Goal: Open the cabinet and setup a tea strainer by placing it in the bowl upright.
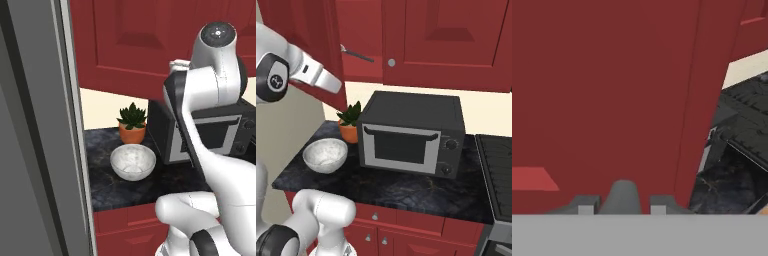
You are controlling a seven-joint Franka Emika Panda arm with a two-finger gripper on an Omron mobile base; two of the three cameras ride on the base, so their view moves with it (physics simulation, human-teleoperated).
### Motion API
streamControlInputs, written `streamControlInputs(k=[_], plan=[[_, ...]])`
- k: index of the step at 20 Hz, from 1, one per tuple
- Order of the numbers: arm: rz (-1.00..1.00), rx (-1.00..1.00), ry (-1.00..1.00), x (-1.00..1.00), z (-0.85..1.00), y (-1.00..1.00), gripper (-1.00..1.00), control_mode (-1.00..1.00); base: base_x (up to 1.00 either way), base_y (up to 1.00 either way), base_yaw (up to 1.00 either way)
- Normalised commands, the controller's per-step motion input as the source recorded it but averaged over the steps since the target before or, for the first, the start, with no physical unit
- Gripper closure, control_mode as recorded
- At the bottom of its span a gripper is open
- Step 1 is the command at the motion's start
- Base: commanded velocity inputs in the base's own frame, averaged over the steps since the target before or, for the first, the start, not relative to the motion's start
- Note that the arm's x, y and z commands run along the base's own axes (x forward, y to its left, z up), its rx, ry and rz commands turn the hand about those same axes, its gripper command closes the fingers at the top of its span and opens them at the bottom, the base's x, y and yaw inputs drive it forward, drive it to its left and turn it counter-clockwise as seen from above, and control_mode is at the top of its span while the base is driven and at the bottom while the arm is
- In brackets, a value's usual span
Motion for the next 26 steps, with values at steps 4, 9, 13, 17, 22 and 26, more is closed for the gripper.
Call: streamControlInputs(k=[4,9,13,17,22,26], plan=[[-0.01,0.0,0.0,-0.99,0.0,0.16,1.0,-1.0,0.0,0.0,0.0],[0.0,0.0,0.0,-0.45,0.0,0.24,1.0,-1.0,0.0,0.0,0.0],[0.0,0.0,0.0,-0.28,0.0,0.37,-1.0,-1.0,0.0,0.0,0.0],[0.0,0.0,0.0,-0.05,0.0,0.22,-1.0,-1.0,0.0,0.0,0.0],[0.0,-0.04,0.0,-0.01,0.02,0.18,-1.0,-1.0,0.0,0.0,0.0],[0.01,-0.02,0.0,-0.39,0.0,0.22,-1.0,-1.0,0.0,0.0,0.0]])
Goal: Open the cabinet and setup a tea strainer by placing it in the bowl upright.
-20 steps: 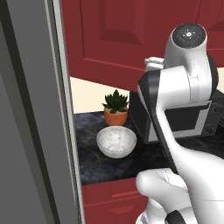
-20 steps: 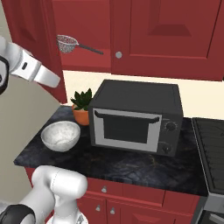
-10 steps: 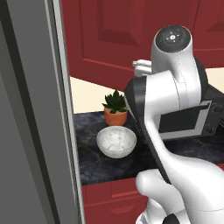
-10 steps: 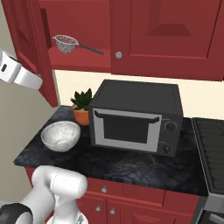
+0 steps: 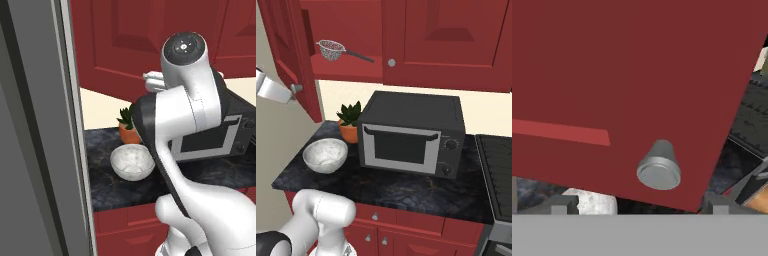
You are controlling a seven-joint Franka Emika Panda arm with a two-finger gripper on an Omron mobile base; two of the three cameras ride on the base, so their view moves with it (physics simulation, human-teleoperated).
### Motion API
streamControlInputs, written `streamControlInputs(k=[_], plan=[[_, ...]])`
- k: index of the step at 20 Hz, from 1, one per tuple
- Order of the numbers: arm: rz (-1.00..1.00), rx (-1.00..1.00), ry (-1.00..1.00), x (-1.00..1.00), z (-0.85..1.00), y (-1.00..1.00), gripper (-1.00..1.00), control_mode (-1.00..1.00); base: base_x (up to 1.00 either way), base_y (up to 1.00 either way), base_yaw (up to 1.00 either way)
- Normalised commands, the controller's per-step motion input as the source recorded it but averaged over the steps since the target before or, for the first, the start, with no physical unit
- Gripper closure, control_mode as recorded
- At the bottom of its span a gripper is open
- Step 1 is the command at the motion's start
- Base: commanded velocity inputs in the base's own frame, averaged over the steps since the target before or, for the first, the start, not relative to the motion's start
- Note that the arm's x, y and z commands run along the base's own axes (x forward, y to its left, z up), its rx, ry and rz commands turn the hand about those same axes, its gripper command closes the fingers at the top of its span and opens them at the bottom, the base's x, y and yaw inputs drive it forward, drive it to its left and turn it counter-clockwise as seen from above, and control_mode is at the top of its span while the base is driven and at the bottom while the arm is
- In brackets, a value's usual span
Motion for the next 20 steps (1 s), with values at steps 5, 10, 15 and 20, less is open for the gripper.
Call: streamControlInputs(k=[5,10,15,20], plan=[[0.11,0.26,0.0,-0.84,-0.08,-0.16,-1.0,-1.0,0.0,0.0,0.0],[0.21,0.39,-0.1,-0.84,0.13,-0.38,-1.0,-1.0,0.0,0.0,0.0],[0.08,0.32,-0.07,-0.24,0.07,-0.48,-1.0,-1.0,0.0,0.0,0.0],[0.0,0.25,-0.01,0.0,-0.02,-0.7,-1.0,-1.0,0.0,0.0,0.0]])
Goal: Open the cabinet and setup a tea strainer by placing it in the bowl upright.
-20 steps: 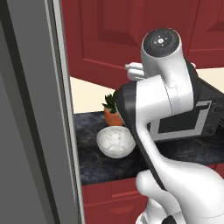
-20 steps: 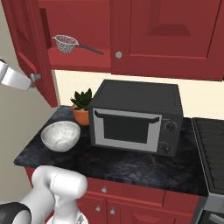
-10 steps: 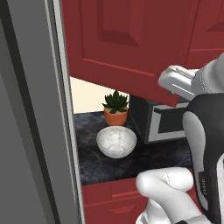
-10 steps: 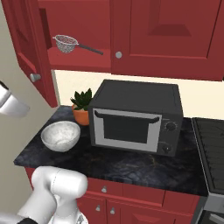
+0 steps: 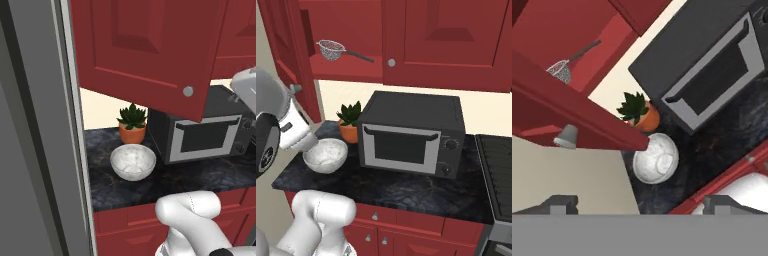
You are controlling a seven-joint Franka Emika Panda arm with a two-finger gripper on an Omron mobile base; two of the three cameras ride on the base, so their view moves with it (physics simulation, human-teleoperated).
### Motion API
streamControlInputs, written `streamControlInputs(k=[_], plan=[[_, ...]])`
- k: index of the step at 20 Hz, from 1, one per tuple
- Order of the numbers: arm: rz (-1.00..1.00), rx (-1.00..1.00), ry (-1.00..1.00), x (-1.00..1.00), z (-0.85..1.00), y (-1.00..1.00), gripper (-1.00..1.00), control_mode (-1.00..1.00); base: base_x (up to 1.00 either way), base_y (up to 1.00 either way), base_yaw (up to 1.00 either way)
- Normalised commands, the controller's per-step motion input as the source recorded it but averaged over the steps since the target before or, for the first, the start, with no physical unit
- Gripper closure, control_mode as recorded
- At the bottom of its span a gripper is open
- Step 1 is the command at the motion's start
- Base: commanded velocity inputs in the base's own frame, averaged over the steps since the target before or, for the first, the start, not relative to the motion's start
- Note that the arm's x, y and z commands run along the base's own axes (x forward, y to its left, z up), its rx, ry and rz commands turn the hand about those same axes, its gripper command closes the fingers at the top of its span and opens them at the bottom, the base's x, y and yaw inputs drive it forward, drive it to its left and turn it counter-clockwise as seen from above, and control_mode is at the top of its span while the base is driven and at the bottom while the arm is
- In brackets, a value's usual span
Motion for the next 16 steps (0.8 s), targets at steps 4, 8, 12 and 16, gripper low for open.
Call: streamControlInputs(k=[4,8,12,16], plan=[[0.0,0.42,0.0,0.0,-0.11,-0.75,-1.0,-1.0,0.0,0.0,0.0],[0.04,0.5,0.0,0.13,-0.14,-0.44,-1.0,-1.0,0.0,0.0,0.0],[0.11,0.41,0.01,0.45,0.0,-0.12,-1.0,-1.0,0.0,0.0,0.0],[0.13,0.25,0.01,0.55,0.0,0.05,-1.0,-1.0,0.0,0.0,0.0]])
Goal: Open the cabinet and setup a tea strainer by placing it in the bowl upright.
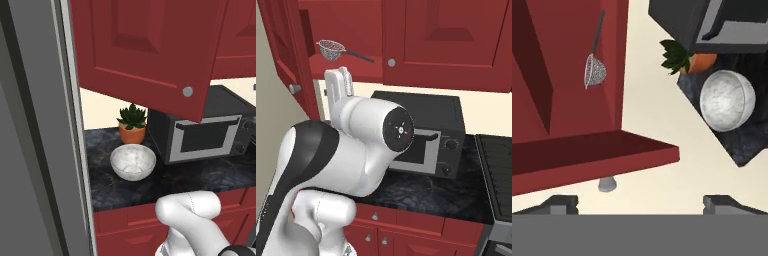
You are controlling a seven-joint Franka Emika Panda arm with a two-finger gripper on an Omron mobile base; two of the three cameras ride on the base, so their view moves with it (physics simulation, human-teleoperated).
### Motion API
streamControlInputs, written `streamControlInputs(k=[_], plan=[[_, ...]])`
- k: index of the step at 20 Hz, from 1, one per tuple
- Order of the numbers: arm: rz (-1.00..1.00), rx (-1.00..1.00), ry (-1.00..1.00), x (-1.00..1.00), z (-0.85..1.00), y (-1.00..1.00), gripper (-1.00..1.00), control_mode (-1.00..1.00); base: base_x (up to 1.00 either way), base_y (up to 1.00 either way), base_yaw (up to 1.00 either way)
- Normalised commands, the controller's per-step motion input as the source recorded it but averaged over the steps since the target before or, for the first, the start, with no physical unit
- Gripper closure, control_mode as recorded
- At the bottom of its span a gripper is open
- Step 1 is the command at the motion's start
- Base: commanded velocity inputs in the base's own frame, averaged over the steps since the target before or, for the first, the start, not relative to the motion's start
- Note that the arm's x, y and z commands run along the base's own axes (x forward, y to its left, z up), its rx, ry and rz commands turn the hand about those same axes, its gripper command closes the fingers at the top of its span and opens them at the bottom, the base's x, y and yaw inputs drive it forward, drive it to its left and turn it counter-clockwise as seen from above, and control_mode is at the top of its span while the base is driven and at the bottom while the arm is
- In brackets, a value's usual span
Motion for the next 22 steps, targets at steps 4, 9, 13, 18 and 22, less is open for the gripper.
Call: streamControlInputs(k=[4,9,13,18,22], plan=[[0.12,0.05,0.02,0.52,0.0,0.16,-1.0,-1.0,0.0,0.0,0.0],[0.16,0.0,-0.04,0.27,-0.01,0.44,-1.0,-1.0,0.0,0.0,0.0],[0.15,0.0,0.0,0.38,0.0,0.37,-1.0,-1.0,0.0,0.0,0.0],[0.12,0.07,0.0,0.45,0.0,0.03,-1.0,-1.0,0.0,0.0,0.0],[0.13,0.08,0.0,0.36,0.0,0.0,-1.0,-1.0,0.0,0.0,0.0]])
